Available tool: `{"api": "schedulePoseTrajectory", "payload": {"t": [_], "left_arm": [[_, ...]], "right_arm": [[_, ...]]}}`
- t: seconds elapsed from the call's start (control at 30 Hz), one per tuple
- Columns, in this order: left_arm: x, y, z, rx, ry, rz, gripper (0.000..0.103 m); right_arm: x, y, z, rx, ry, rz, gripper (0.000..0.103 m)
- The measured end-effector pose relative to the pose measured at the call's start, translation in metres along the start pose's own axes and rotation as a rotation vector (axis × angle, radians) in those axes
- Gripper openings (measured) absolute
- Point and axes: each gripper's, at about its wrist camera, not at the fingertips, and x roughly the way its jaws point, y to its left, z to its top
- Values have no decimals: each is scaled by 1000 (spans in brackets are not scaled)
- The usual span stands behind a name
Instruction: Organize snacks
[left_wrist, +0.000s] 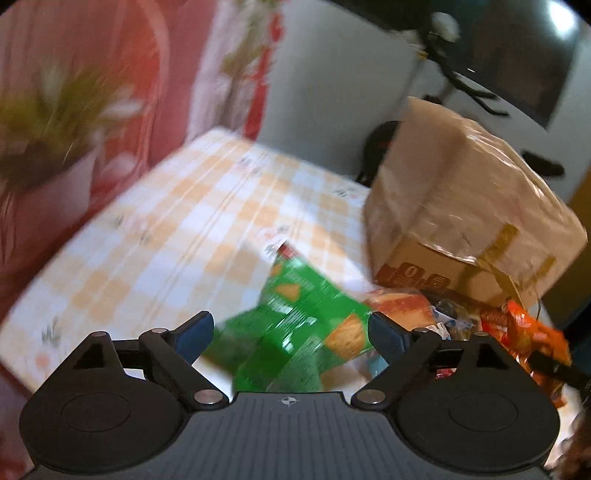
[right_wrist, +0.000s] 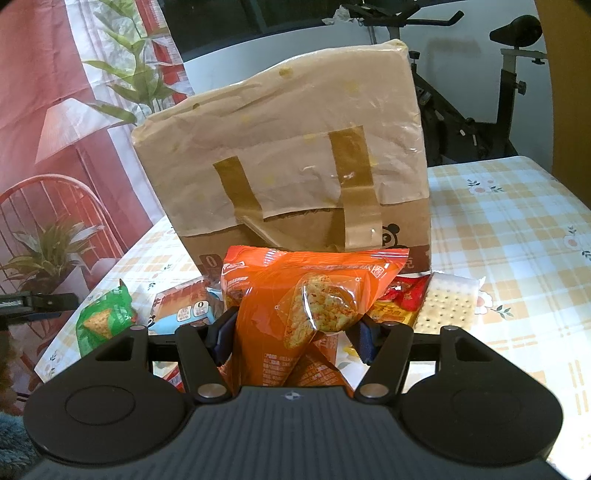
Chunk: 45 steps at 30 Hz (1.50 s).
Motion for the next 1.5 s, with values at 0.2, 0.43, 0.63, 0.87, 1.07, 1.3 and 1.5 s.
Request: {"api": "schedulePoseTrajectory", "payload": {"t": [0.2, 0.43, 0.63, 0.87, 1.07, 1.3, 1.5], "left_arm": [[21, 33, -3, -273, 108, -56, 92], [51, 35, 1, -376, 98, -54, 92], [74, 19, 5, -317, 117, -70, 95], [94, -1, 5, -220, 119, -74, 87], [67, -4, 7, -155, 48, -93, 81], [19, -27, 25, -17, -87, -84, 81], [-11, -50, 49, 51, -186, -104, 82]], "right_arm": [[2, 2, 1, -14, 8, 7, 64], [3, 3, 1, -18, 15, 4, 64], [5, 1, 0, -14, 20, 0, 64], [7, -1, 0, -13, 25, -3, 64], [0, 2, 2, -33, 5, -5, 64], [-17, 16, 16, -107, -76, 20, 64], [-34, 27, 39, -172, -169, 46, 64]]}}
